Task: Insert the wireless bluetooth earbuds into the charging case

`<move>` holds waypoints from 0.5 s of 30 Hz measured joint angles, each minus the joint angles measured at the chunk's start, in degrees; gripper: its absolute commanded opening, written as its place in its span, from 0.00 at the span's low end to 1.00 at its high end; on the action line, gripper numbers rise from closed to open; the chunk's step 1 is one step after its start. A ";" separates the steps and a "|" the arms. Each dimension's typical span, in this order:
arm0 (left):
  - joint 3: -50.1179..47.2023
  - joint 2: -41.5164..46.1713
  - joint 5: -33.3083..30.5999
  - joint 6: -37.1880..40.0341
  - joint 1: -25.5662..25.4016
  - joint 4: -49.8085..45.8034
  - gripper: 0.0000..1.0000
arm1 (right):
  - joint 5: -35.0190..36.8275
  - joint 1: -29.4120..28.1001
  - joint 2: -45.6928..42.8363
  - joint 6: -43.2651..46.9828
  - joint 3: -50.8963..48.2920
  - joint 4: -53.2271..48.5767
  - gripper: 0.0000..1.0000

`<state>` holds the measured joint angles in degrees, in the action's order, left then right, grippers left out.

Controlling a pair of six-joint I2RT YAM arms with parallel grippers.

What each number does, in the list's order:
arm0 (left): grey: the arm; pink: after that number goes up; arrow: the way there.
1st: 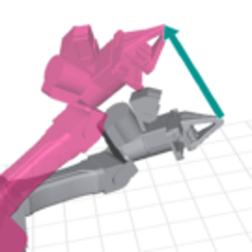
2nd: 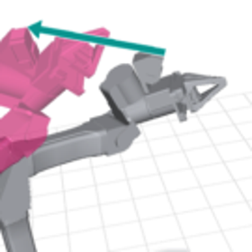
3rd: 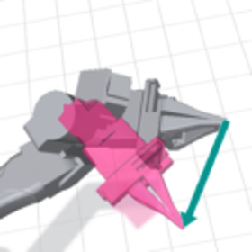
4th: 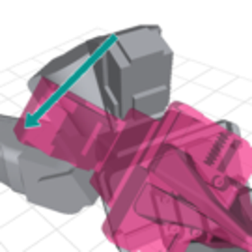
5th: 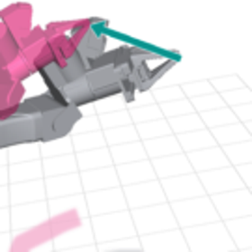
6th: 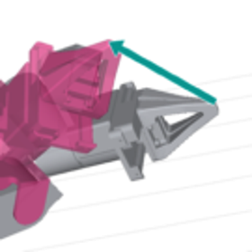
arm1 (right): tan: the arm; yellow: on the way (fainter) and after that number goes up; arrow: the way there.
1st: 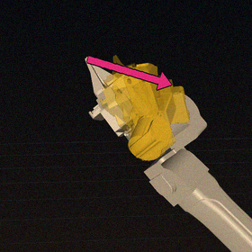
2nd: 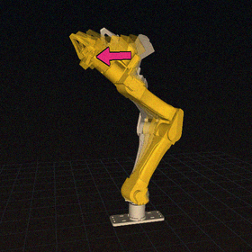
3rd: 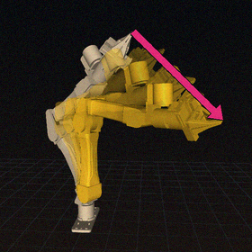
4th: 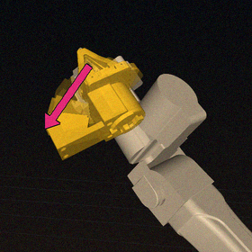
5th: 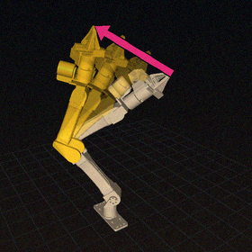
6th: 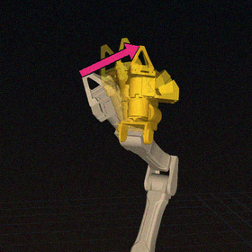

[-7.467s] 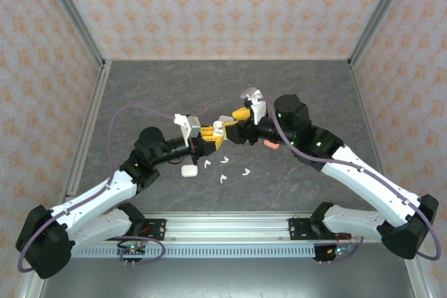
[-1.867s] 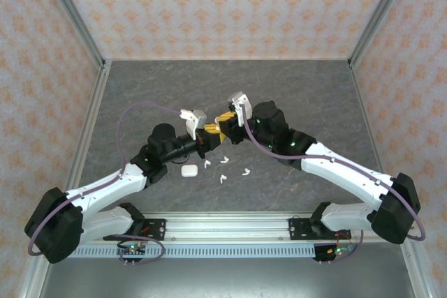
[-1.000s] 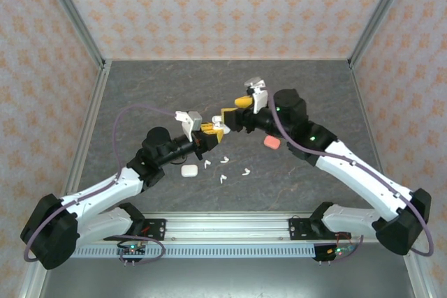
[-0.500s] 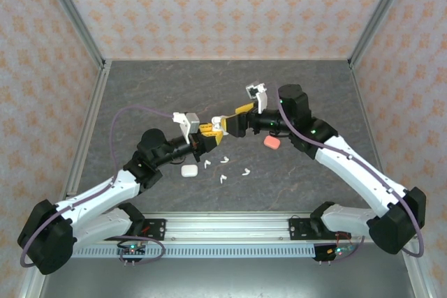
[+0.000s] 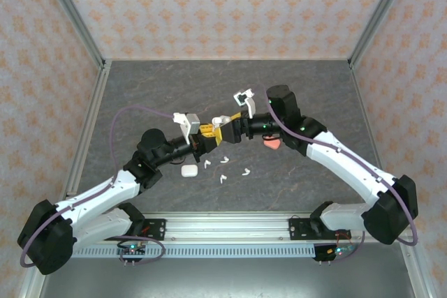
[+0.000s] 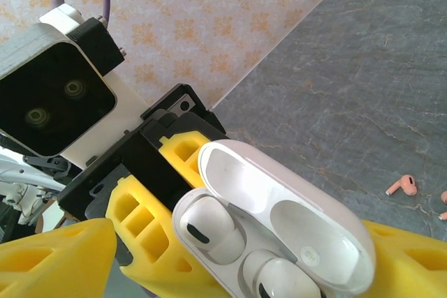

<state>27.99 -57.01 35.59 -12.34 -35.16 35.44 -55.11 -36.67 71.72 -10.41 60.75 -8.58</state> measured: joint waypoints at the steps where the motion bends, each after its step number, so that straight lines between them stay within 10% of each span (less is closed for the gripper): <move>1: 0.02 0.00 0.00 0.07 -0.02 -0.02 0.00 | 0.04 0.00 -0.13 0.13 0.00 0.02 0.83; 15: 0.15 -0.02 0.07 0.42 -0.37 -0.42 0.00 | 2.91 0.00 -6.12 1.60 -1.20 0.42 0.83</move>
<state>28.14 -57.04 35.66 -11.92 -35.53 35.03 -52.21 -36.67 65.60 -8.82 59.55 -8.16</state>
